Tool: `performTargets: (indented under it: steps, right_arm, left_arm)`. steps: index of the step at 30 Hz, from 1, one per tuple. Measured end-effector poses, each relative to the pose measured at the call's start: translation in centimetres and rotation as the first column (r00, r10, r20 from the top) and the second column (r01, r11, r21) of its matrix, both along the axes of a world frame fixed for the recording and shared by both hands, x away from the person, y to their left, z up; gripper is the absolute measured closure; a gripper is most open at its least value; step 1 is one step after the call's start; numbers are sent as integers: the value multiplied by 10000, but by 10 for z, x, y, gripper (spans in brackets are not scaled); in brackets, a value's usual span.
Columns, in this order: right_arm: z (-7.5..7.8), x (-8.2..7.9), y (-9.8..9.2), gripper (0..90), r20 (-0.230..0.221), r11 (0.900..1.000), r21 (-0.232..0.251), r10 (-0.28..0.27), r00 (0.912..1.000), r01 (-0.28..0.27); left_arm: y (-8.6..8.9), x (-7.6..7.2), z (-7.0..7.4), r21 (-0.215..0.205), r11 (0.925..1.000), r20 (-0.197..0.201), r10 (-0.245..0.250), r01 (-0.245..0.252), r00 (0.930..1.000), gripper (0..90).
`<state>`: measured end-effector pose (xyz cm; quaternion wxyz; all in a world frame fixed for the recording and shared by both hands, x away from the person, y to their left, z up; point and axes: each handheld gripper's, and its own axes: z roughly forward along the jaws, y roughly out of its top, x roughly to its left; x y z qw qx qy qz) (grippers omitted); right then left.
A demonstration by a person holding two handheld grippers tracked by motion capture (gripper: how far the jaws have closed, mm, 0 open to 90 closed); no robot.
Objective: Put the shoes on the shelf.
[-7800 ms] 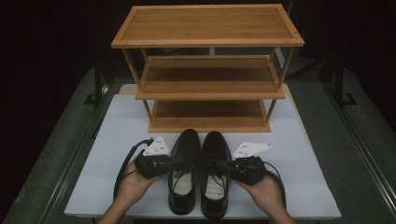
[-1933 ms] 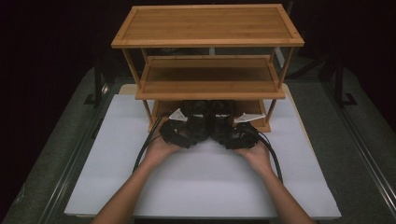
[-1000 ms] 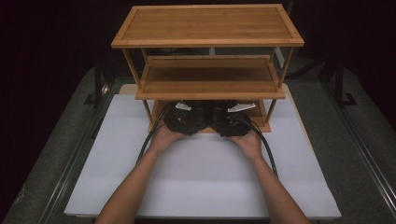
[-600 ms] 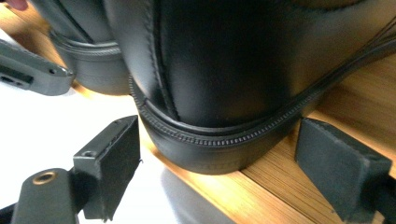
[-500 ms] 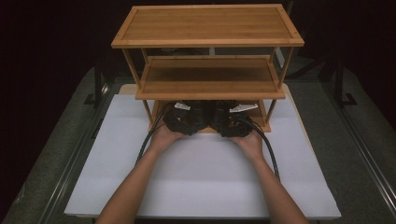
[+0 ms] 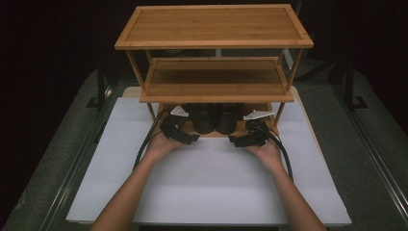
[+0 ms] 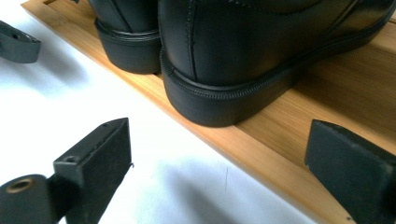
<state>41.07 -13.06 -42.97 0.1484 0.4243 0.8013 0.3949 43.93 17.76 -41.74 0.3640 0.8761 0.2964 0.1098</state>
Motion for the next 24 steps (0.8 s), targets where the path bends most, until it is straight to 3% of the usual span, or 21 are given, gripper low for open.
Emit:
performTargets:
  steps: [9,15,24]
  right_arm:
    - [8,-24,-26,28,250,9999,2,-135,9996,135]
    - [9,-43,-44,28,329,9996,14,-270,9991,270]
    - [7,-77,-70,25,308,9983,-230,-531,9981,539]
  left_arm:
    - [23,-27,10,-306,9995,98,59,-56,9999,84]
    - [45,-48,16,-130,9999,209,117,-114,9997,84]
    - [83,-87,12,-100,9988,211,488,-486,9986,84]
